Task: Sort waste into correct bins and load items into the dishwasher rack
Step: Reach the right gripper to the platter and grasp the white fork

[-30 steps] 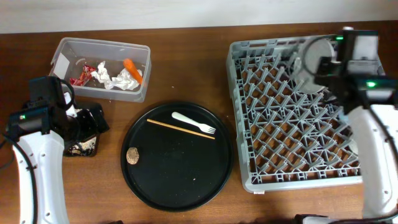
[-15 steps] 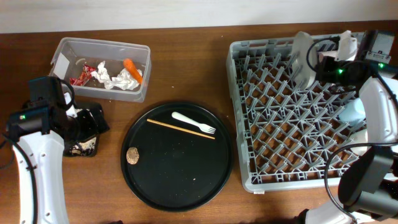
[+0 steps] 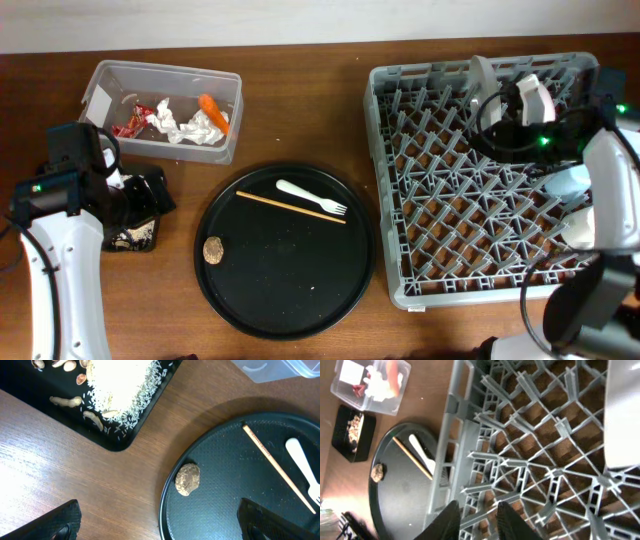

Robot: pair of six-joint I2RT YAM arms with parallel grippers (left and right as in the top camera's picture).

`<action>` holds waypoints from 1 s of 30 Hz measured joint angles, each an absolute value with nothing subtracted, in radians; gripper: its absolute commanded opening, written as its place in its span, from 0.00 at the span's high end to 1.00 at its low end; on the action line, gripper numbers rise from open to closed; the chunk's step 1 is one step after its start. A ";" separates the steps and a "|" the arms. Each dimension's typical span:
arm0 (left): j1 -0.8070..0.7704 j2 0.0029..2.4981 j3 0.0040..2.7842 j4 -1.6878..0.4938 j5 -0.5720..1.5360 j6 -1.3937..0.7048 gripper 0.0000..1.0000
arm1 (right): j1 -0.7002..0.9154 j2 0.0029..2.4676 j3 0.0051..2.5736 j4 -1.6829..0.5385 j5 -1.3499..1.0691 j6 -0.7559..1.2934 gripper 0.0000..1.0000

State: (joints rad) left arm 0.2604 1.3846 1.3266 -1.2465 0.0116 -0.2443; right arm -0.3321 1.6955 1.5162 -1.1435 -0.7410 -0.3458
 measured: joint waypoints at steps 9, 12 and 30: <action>0.187 1.385 1.326 -1.245 0.014 -0.244 0.01 | 0.064 1.501 1.516 -1.279 -0.385 -0.198 0.25; 0.181 1.385 1.326 -1.245 0.018 -0.244 0.00 | 0.325 1.551 1.516 -1.248 -0.350 -0.269 0.18; 0.181 1.385 1.325 -1.249 0.019 -0.244 0.01 | 0.565 2.080 1.513 -0.728 -0.277 -0.506 0.28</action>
